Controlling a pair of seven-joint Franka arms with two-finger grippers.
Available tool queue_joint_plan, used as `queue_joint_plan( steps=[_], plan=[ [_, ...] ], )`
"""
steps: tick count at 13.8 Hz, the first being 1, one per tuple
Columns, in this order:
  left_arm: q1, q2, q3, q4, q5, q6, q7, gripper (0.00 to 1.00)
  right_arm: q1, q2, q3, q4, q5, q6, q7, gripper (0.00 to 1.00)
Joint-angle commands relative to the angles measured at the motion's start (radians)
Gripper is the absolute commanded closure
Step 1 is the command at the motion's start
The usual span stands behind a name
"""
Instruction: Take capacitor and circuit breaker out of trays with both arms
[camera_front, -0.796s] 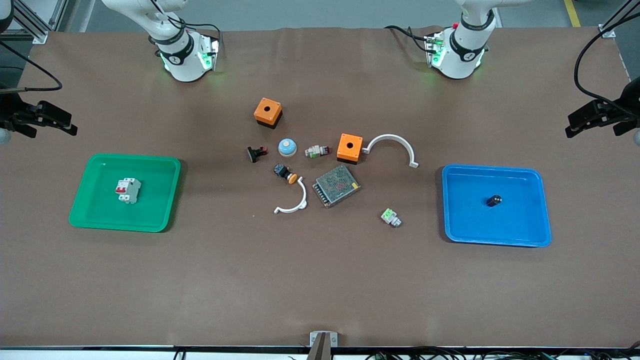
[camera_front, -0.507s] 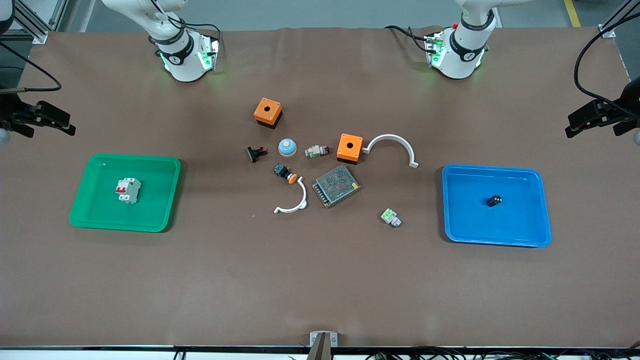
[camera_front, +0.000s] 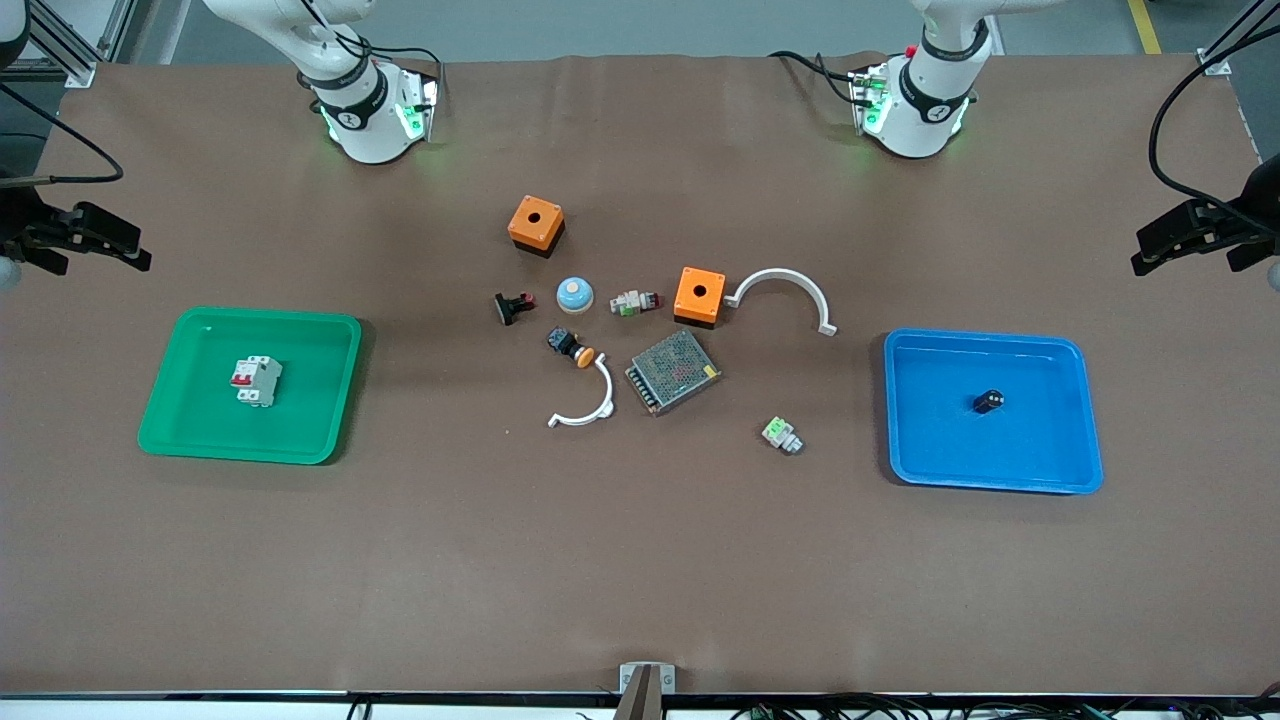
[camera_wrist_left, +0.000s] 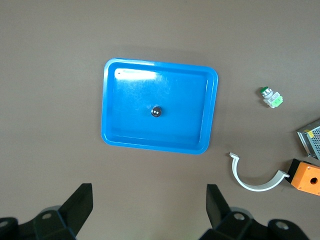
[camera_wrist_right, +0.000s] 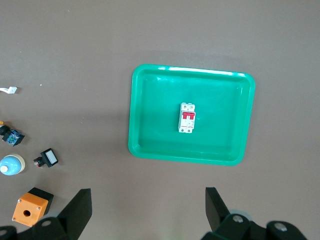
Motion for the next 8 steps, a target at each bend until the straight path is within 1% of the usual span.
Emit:
queue_joint_plan(
  steps=[1,3,4,5,6,8],
  plan=[
    [0.005,0.032,0.009,0.002,-0.020,-0.002,0.004,0.00,-0.002,-0.032,0.008,-0.028,-0.019,0.004,0.005,0.00],
    [0.016,0.055,0.009,-0.026,-0.020,0.010,0.002,0.00,-0.005,-0.017,0.006,0.007,-0.019,0.006,0.011,0.00],
    [0.027,0.060,0.009,-0.064,-0.020,0.040,0.004,0.00,-0.011,0.021,0.005,0.018,-0.021,0.004,0.013,0.00],
    [0.030,0.060,0.010,-0.121,-0.020,0.094,0.004,0.00,-0.015,0.062,0.003,0.020,-0.021,0.016,0.016,0.00],
    [0.030,0.060,0.010,-0.180,-0.019,0.157,0.004,0.00,-0.031,0.122,0.000,0.034,-0.001,0.026,0.011,0.00],
    [0.030,0.060,0.010,-0.312,-0.016,0.301,0.004,0.00,-0.056,0.251,0.002,0.107,-0.002,0.055,0.006,0.00]
  ],
)
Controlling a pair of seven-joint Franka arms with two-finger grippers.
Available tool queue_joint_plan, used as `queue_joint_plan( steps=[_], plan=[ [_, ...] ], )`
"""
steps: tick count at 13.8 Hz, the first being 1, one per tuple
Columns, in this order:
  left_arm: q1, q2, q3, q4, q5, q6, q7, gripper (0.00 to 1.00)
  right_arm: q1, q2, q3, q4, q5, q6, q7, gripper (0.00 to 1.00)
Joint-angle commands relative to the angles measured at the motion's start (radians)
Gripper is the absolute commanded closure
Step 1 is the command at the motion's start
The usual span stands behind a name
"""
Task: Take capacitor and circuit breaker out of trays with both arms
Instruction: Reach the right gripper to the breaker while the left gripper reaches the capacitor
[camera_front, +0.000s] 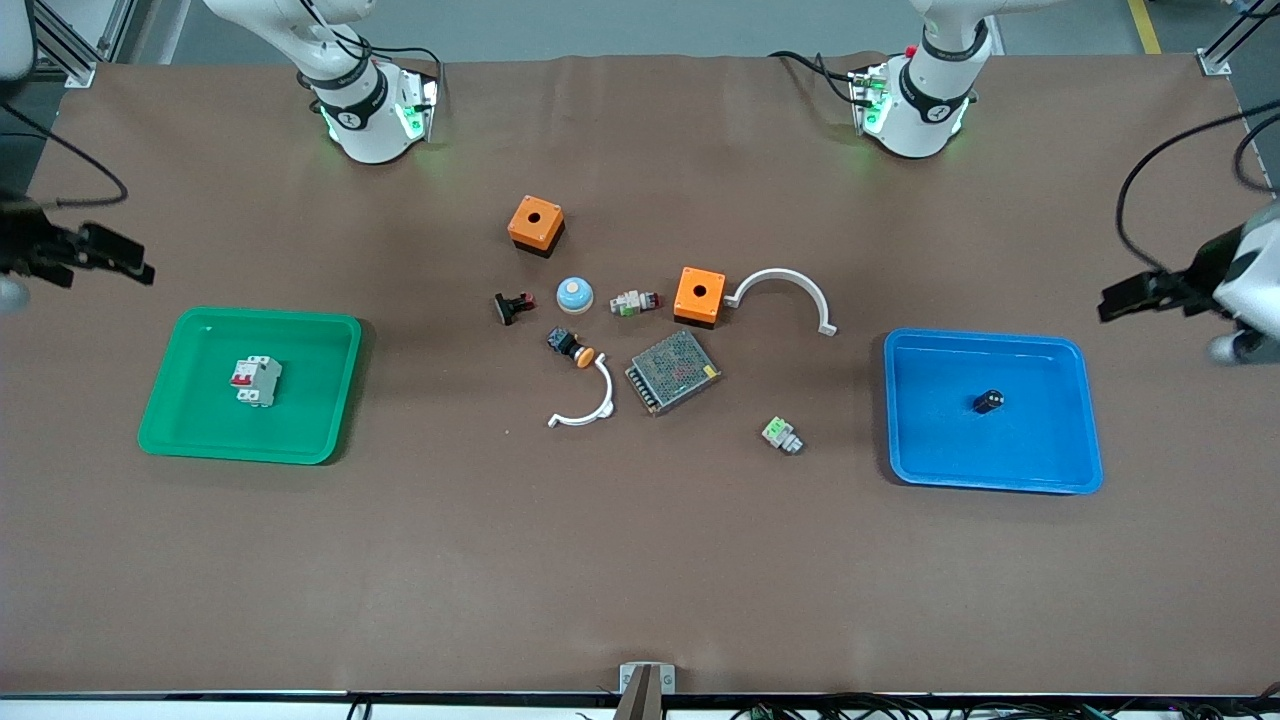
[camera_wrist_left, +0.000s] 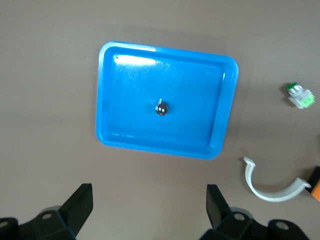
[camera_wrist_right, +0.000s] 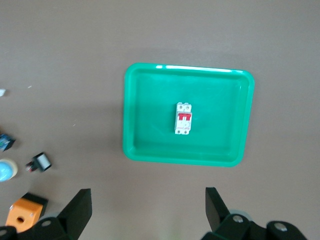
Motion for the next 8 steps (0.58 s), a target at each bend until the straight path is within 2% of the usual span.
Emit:
queue_joint_plan(
  steps=[1,2,3,8],
  plan=[
    [0.000,-0.024,0.003,-0.184,-0.016,0.180,0.004,0.00,-0.033,0.213,0.006,0.129,-0.001,0.019,0.000,0.00],
    [0.000,-0.011,0.003,-0.226,-0.016,0.237,0.004,0.00,-0.042,0.239,0.008,0.134,0.008,0.042,0.000,0.00],
    [-0.001,0.015,0.003,-0.249,-0.016,0.281,0.004,0.00,-0.050,0.243,0.008,0.090,0.008,0.102,0.000,0.00],
    [-0.005,0.184,0.003,-0.260,-0.005,0.414,0.002,0.00,-0.088,0.240,0.008,-0.245,0.034,0.505,0.000,0.00]
  ],
)
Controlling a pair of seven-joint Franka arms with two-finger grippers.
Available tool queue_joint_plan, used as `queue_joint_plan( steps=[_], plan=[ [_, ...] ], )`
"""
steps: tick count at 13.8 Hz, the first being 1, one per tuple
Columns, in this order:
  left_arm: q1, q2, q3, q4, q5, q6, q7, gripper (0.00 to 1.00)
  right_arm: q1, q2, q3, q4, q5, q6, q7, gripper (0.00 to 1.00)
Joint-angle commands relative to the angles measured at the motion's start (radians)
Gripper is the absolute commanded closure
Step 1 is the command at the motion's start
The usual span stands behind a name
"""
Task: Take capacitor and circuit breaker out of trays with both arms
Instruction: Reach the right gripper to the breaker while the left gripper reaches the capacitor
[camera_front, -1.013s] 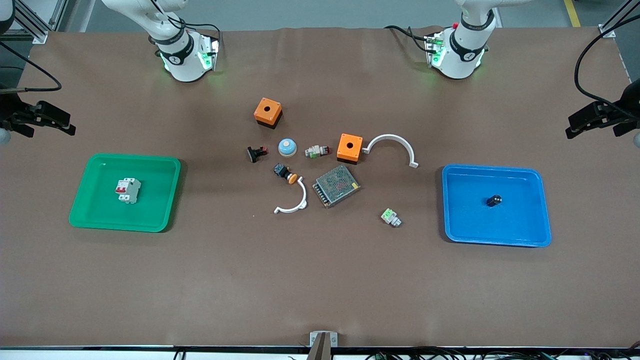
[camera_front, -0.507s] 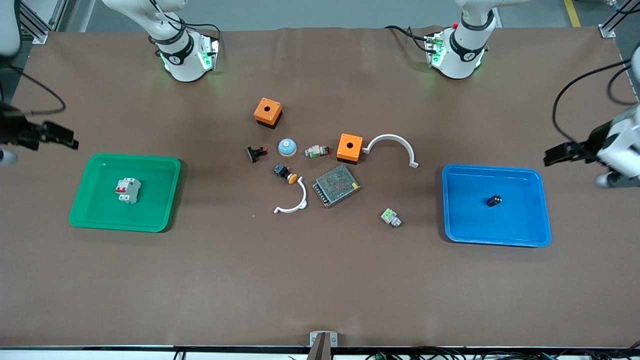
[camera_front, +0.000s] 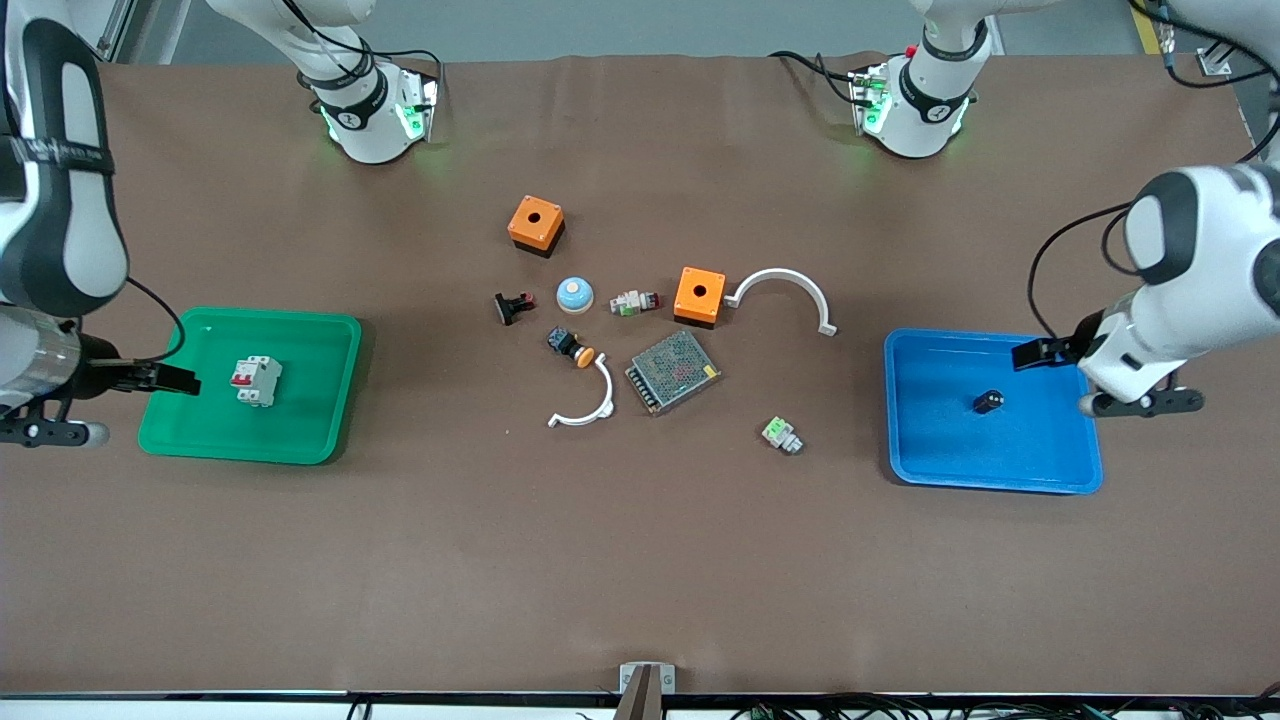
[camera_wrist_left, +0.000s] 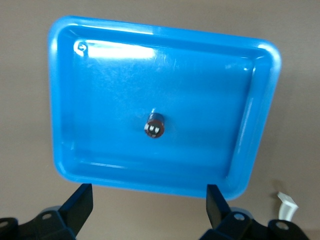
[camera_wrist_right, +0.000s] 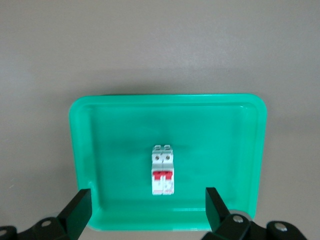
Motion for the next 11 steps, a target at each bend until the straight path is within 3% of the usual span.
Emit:
queue_joint_plan(
  steps=[1,5,9,10,11],
  plan=[
    [-0.004,0.078,0.003,0.009,-0.005,0.073,0.002,0.00,-0.022,-0.042,0.011,-0.215,0.017,0.221,0.001,0.00],
    [-0.005,0.169,0.003,-0.003,-0.005,0.182,0.002,0.00,-0.030,0.019,0.013,-0.410,0.017,0.565,-0.022,0.00],
    [-0.005,0.192,0.003,-0.063,0.009,0.271,0.002,0.00,-0.030,0.067,0.015,-0.419,0.017,0.593,-0.033,0.01],
    [-0.002,0.199,0.003,-0.077,0.027,0.287,0.002,0.00,-0.030,0.074,0.015,-0.419,0.017,0.593,-0.050,0.08],
    [0.000,0.209,0.003,-0.085,0.033,0.301,0.002,0.00,-0.031,0.074,0.015,-0.419,0.017,0.592,-0.074,0.21]
  ],
)
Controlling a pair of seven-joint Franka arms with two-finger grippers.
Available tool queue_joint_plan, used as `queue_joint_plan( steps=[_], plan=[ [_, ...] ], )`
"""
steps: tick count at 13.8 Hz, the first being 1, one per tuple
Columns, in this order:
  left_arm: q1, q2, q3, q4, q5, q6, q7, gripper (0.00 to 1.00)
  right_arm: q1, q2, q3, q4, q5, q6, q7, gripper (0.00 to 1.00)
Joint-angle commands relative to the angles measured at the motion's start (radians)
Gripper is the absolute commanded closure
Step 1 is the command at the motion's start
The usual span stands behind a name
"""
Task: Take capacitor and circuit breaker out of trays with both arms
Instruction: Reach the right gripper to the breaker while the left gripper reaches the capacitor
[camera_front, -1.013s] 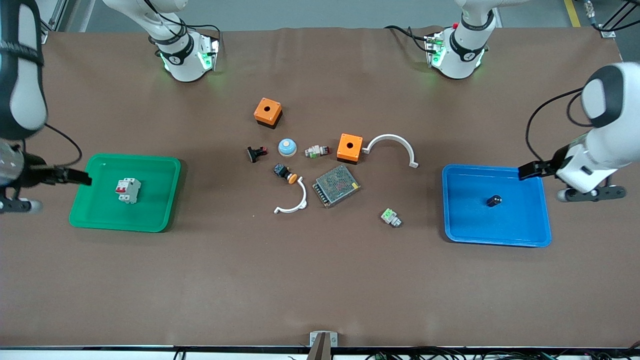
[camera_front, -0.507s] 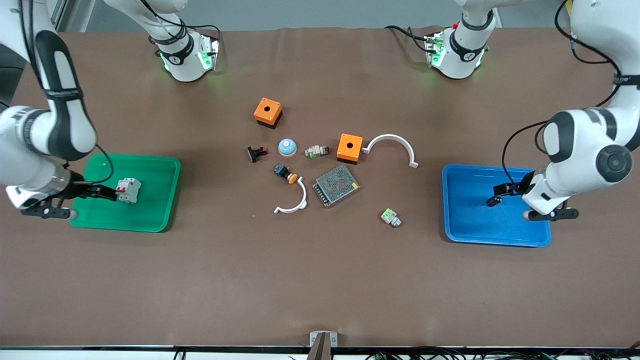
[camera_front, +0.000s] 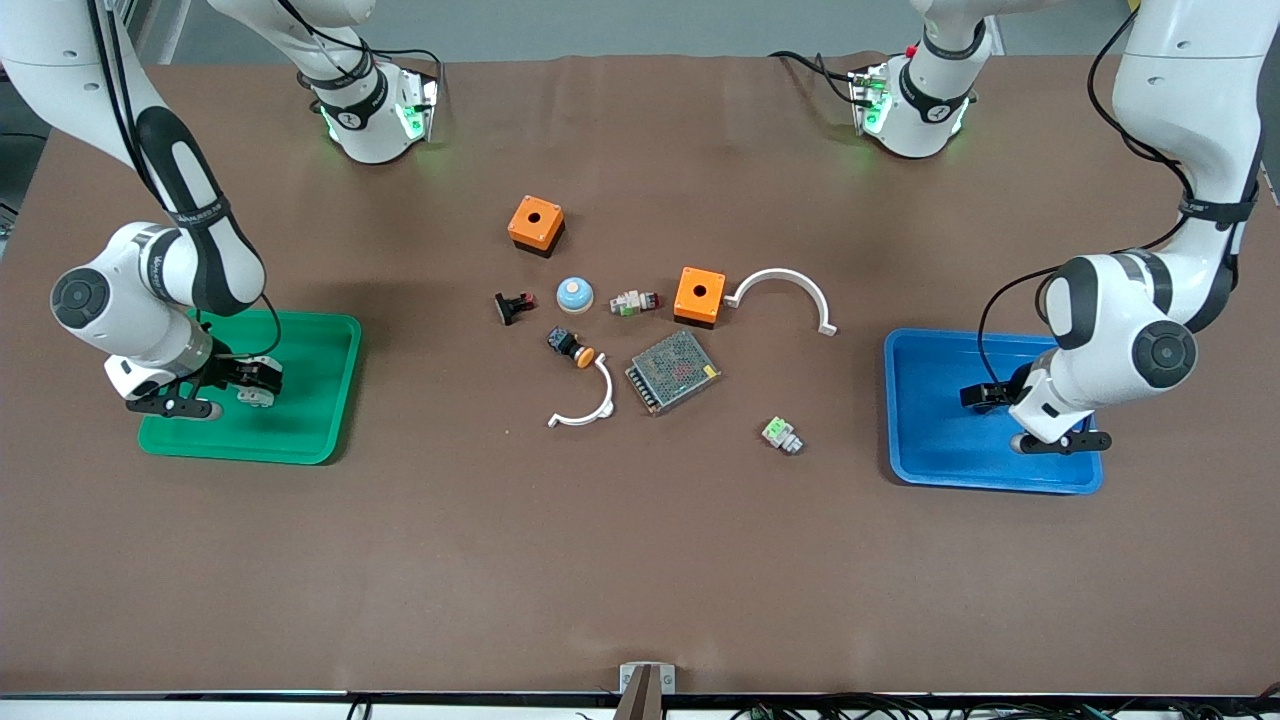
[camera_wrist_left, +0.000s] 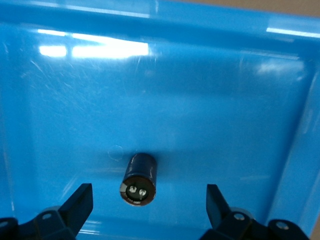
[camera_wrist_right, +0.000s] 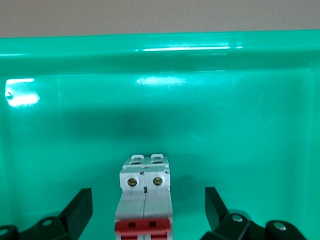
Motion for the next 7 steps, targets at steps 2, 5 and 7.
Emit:
queue_joint_plan(
  steps=[2,5,7],
  plan=[
    [0.002,0.008,0.005,-0.039,0.024,0.052,0.002,0.00,-0.018,-0.010,0.013,-0.008,0.015,-0.008,-0.062,0.62],
    [0.002,0.013,0.006,-0.045,0.024,0.055,0.002,0.05,-0.035,-0.014,0.014,0.010,0.018,-0.072,-0.056,0.97],
    [0.002,0.013,0.006,-0.042,0.024,0.055,0.001,0.18,-0.018,-0.028,0.017,0.088,0.039,-0.208,-0.047,0.99]
  ],
)
